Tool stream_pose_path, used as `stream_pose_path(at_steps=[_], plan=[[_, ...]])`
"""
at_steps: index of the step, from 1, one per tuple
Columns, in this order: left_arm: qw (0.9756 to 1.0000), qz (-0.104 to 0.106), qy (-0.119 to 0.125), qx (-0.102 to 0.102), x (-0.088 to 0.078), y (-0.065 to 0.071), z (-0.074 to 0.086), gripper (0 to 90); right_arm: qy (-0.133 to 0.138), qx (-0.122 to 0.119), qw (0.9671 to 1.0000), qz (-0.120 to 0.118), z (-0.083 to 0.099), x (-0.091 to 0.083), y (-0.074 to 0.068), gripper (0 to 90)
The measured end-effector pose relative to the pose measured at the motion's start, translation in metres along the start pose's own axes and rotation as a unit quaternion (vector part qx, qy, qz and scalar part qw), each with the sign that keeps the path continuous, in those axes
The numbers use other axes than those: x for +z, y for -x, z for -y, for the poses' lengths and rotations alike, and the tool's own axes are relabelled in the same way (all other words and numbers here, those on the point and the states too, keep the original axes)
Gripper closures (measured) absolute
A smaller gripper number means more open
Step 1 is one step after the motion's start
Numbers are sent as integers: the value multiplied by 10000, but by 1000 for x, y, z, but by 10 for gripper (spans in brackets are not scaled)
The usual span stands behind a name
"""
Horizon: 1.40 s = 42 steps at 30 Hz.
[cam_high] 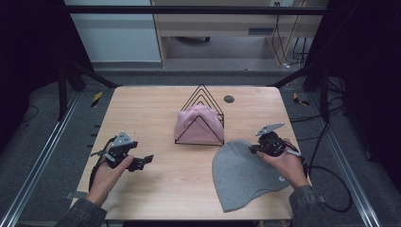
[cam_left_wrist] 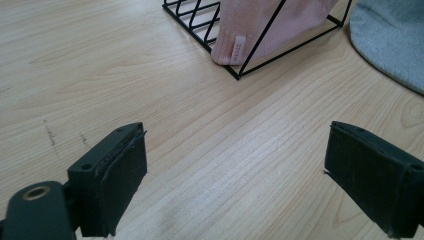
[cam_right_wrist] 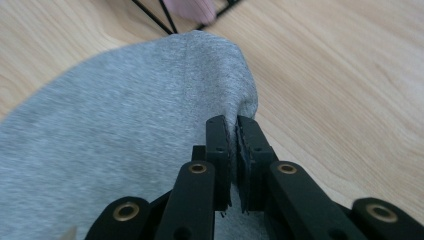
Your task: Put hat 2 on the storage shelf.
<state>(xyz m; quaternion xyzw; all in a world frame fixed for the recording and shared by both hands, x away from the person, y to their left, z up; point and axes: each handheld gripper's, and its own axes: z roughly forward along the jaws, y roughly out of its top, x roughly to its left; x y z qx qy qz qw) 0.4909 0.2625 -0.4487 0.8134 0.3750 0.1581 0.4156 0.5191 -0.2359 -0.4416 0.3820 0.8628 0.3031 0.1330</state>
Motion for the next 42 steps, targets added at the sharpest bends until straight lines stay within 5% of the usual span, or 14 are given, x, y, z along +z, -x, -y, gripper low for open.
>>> stream_pose_path(at_steps=[15, 30, 42], plan=[[9991, 409, -48, 27, 6, 14, 1, 88, 579, -524, 9969, -108, -22, -56, -43, 859], [9972, 731, -27, 171, 10, 24, 0, 83, 1203, -1348, 9833, -239, -75, -93, -101, 861], [9941, 1055, 34, 251, 11, 30, 0, 85, 1427, -1660, 9752, -326, -111, -97, -123, 861]])
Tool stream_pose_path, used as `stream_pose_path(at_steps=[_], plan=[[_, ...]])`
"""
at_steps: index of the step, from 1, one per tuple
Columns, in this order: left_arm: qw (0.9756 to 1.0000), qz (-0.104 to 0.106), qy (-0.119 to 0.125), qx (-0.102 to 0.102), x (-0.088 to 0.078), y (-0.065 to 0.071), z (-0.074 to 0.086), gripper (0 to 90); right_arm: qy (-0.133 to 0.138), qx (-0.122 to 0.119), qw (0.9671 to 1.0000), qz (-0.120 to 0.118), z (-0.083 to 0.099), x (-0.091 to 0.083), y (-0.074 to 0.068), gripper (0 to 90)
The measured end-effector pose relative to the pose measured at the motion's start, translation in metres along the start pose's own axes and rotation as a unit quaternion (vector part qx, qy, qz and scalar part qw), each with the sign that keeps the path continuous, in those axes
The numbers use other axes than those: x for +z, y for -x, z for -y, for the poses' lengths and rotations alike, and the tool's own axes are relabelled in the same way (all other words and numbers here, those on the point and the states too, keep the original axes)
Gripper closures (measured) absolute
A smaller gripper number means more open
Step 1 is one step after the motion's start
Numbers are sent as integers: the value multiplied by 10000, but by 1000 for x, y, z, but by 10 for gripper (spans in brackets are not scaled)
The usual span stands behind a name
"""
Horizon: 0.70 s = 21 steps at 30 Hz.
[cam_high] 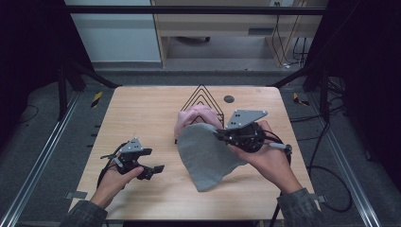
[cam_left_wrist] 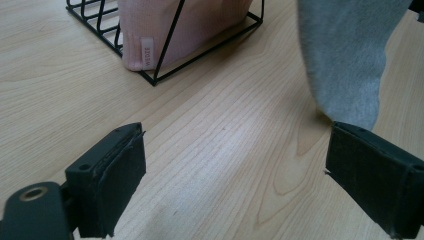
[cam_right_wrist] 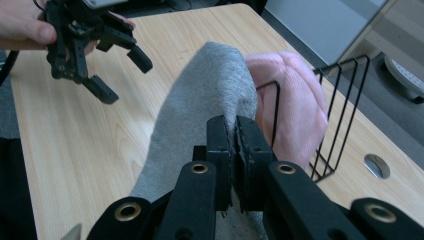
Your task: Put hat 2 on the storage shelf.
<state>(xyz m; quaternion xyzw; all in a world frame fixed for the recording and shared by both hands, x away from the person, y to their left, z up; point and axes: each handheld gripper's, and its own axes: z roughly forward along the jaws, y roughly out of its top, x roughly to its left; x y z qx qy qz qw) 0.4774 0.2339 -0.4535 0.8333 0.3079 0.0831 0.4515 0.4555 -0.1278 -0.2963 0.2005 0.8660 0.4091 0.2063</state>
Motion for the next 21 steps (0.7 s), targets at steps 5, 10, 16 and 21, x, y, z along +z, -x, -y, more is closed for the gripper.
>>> stream_pose_path(at_steps=[5, 10, 16, 21], plan=[[9999, 68, -26, 71, 2, 2, 0, 86, 13, -62, 10000, -19, -12, 5, -3, 861], [9999, 77, -42, 79, 3, 3, -1, 91, 150, -114, 9998, -1, -21, 4, -5, 863], [9999, 58, -26, 95, 2, 3, -1, 95, 207, -149, 9997, 1, -27, 3, -5, 863], [9998, -34, 37, 213, -1, 2, -4, 103, 246, -221, 9994, -31, -35, 1, -6, 863]])
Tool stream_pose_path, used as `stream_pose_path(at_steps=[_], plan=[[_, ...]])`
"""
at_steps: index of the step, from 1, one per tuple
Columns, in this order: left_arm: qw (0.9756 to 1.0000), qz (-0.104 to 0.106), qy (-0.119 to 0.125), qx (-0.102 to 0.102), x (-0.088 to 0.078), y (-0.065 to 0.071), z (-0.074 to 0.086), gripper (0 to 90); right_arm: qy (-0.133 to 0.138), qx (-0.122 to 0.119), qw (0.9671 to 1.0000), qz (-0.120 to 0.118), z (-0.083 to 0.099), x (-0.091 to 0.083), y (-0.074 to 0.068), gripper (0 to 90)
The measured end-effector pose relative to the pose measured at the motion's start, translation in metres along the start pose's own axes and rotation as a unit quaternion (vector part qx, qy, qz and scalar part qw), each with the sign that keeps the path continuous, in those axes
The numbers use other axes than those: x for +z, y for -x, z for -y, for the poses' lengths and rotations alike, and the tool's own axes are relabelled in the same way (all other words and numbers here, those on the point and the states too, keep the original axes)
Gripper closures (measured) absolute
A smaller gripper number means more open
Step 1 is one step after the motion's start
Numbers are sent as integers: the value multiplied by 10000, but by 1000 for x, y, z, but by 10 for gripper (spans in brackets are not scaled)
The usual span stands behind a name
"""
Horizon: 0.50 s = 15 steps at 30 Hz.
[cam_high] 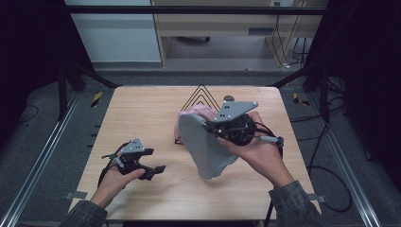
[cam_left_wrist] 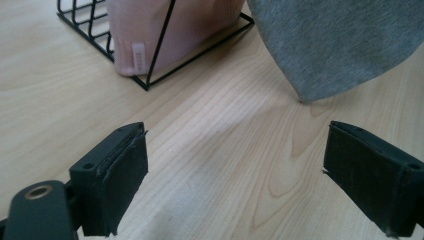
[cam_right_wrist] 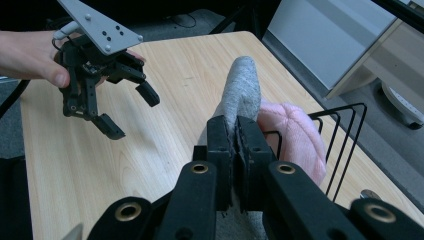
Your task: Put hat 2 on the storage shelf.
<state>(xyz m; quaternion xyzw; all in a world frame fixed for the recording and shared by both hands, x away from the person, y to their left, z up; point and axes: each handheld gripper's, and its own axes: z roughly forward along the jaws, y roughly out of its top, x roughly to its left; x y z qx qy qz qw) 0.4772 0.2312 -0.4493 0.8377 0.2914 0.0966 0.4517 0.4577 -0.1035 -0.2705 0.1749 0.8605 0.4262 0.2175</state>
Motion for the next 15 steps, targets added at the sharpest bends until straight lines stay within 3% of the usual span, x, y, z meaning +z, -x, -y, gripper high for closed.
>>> stream_pose_path(at_steps=[8, 15], plan=[[9997, 109, -61, 218, -4, 4, -19, 106, -44, -51, 10000, -57, -9, 3, 0, 863], [9993, 276, 30, 239, -2, 4, -44, 129, 3, -114, 9999, -73, -19, 1, -2, 863]])
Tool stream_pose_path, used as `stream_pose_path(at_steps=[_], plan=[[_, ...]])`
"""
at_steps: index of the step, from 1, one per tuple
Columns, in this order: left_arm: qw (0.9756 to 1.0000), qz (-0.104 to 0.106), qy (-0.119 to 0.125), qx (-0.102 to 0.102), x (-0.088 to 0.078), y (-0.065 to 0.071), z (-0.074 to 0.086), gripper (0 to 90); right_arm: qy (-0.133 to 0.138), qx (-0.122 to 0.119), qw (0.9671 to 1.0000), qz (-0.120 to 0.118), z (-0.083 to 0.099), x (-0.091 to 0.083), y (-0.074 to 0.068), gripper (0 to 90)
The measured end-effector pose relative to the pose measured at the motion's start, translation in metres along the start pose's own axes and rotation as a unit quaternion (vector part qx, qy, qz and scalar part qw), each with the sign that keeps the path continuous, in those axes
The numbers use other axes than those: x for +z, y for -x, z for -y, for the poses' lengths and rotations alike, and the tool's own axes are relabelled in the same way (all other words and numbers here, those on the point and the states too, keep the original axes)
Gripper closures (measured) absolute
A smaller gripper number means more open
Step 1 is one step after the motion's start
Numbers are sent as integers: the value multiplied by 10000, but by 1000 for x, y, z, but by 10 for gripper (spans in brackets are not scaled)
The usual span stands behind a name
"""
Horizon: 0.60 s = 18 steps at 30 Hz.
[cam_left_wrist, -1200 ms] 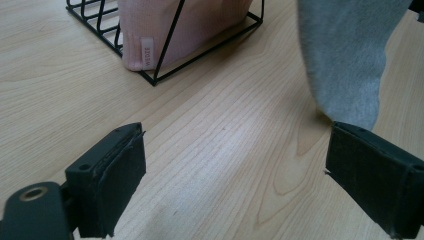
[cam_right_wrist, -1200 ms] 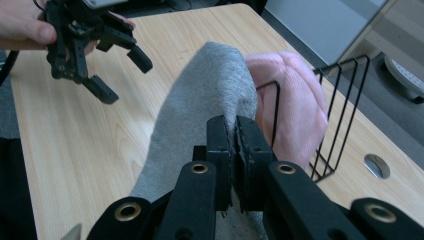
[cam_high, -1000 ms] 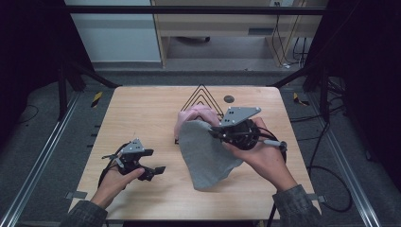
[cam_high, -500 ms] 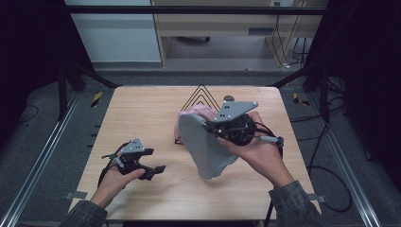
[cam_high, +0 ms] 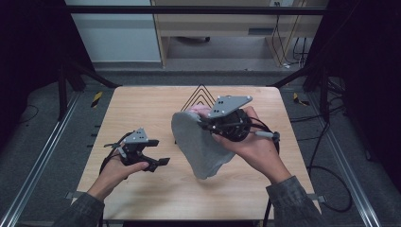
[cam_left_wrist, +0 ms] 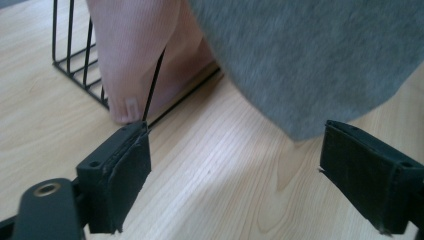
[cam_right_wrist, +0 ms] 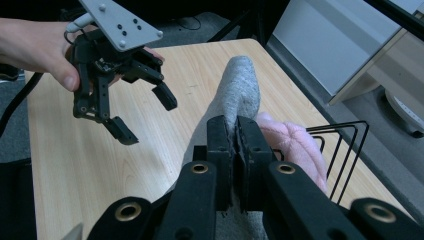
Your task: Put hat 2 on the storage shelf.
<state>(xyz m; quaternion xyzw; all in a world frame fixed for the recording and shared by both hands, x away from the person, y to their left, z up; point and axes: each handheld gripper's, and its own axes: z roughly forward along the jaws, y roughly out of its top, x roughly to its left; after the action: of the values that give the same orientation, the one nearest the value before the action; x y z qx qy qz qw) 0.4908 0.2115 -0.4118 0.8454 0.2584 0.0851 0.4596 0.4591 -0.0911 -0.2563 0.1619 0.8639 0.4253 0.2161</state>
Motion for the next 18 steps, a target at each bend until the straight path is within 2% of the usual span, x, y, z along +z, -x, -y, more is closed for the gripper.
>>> stream_pose_path(at_steps=[7, 11, 18], plan=[[9998, 138, -31, 141, 12, -1, -20, 156, 19, -45, 10000, -23, -9, -1, 0, 862], [9997, 210, 39, 151, 17, 0, -30, 159, 2, -80, 10000, -23, -12, 0, -2, 862], [9996, 252, 56, 132, 22, -3, -34, 162, 17, -92, 9999, -49, -15, -1, -3, 862]])
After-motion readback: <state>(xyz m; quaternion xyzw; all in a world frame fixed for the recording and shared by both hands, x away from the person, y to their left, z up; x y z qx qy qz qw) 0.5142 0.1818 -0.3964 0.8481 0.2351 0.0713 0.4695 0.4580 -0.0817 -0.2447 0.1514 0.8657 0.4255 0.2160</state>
